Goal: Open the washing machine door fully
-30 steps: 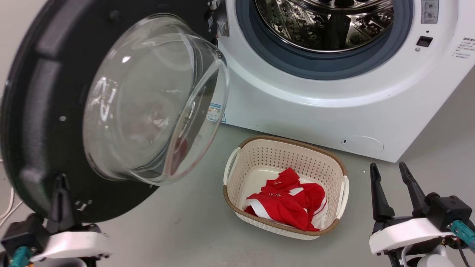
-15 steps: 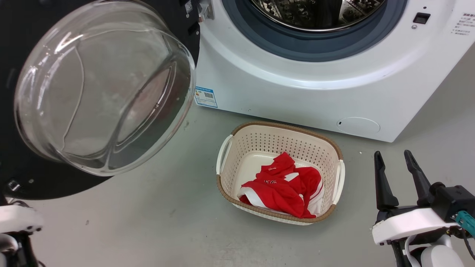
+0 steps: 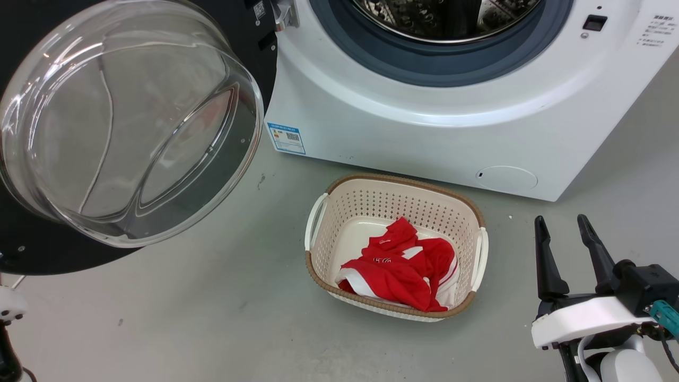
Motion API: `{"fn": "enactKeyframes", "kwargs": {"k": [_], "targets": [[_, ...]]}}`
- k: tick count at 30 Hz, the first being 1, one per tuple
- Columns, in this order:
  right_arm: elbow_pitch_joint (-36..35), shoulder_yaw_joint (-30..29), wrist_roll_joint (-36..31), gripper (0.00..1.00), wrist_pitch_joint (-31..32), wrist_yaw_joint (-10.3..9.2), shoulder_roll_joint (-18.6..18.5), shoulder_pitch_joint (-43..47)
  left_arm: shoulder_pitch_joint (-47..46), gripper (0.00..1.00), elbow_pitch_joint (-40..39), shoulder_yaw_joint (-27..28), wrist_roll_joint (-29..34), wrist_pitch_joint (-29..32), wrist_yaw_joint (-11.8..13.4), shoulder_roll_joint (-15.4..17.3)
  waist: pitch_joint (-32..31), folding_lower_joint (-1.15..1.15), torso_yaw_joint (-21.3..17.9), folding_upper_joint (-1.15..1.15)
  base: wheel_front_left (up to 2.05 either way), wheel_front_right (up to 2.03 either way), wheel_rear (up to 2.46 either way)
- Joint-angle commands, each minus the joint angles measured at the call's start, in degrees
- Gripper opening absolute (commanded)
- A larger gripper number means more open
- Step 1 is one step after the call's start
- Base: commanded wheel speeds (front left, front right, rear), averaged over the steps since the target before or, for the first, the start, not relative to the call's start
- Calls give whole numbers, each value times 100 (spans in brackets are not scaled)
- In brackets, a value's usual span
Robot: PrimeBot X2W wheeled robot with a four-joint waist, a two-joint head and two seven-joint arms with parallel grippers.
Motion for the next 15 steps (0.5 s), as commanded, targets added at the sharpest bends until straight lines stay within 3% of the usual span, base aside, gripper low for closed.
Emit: {"fn": "enactKeyframes", "kwargs": {"k": [1, 6, 15], "targets": [[5, 18, 25, 100, -37, -4, 9, -78, -47, 0, 12, 12, 94, -11, 19, 22, -43, 0, -21, 0, 0, 0, 0], [92, 37, 55, 100, -65, -4, 9, 32, 317, 0, -261, 79, 469, -11, 68, -229, -257, 0, -90, 0, 0, 0, 0], [158, 60, 44, 100, -107, -3, 9, 168, 1272, 0, -1443, -56, 1214, -11, 60, -924, -595, 0, -264, 0, 0, 0, 0]]}}
